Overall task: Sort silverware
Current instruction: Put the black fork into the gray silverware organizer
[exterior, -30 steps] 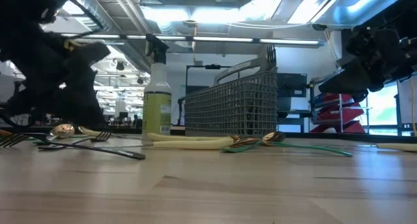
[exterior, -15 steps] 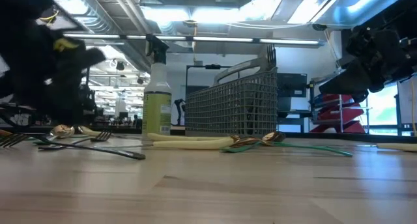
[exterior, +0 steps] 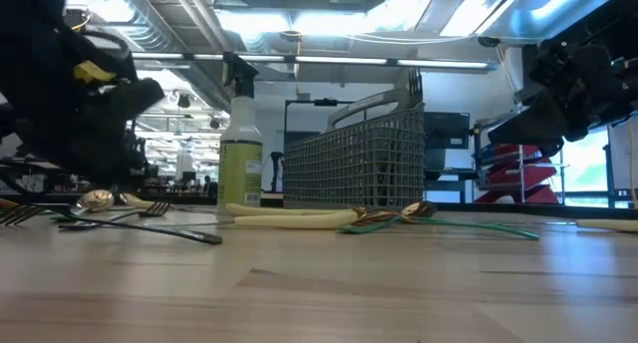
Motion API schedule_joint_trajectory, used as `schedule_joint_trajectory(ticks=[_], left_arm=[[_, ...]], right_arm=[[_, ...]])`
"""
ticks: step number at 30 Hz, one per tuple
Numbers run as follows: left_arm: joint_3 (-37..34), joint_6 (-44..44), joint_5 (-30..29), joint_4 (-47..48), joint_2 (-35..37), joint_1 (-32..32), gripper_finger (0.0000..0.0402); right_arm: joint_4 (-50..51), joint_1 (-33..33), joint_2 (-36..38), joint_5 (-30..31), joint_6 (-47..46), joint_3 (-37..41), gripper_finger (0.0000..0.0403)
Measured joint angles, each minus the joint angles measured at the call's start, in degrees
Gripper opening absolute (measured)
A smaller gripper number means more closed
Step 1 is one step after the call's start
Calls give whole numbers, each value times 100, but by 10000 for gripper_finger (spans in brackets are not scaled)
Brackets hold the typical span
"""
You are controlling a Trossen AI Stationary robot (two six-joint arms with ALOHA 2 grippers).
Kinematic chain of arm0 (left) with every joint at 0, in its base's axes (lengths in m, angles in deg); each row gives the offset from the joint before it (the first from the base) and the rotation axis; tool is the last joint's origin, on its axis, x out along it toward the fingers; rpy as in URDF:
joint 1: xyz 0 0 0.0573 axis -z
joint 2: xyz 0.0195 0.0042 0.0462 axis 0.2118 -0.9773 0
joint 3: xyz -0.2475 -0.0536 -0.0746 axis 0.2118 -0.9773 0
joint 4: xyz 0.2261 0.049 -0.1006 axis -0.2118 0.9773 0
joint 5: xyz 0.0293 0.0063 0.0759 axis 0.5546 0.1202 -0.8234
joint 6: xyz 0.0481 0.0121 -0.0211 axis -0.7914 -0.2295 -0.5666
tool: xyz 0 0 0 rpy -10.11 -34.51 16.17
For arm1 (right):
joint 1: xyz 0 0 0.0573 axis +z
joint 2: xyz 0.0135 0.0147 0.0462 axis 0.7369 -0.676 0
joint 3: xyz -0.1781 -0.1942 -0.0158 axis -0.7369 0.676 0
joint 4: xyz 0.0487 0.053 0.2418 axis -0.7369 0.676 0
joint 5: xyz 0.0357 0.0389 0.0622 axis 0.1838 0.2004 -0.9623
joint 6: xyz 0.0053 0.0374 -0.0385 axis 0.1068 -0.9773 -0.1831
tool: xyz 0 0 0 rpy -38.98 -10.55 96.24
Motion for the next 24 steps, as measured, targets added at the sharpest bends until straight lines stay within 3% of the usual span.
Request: schedule_joint_trajectory(ticks=[7,12,18,24], left_arm=[[-8,-127,138,-243,-263,-380,154],[-11,33,166,-344,-504,-604,166],[2,124,-42,-551,-892,-741,165],[7,233,-91,-677,-1147,-792,122]], right_arm=[[-1,0,0,-4,0,0,0],[2,0,2,-4,0,0,0],[2,0,0,-4,2,2,0],[13,0,0,-6,15,0,0]])
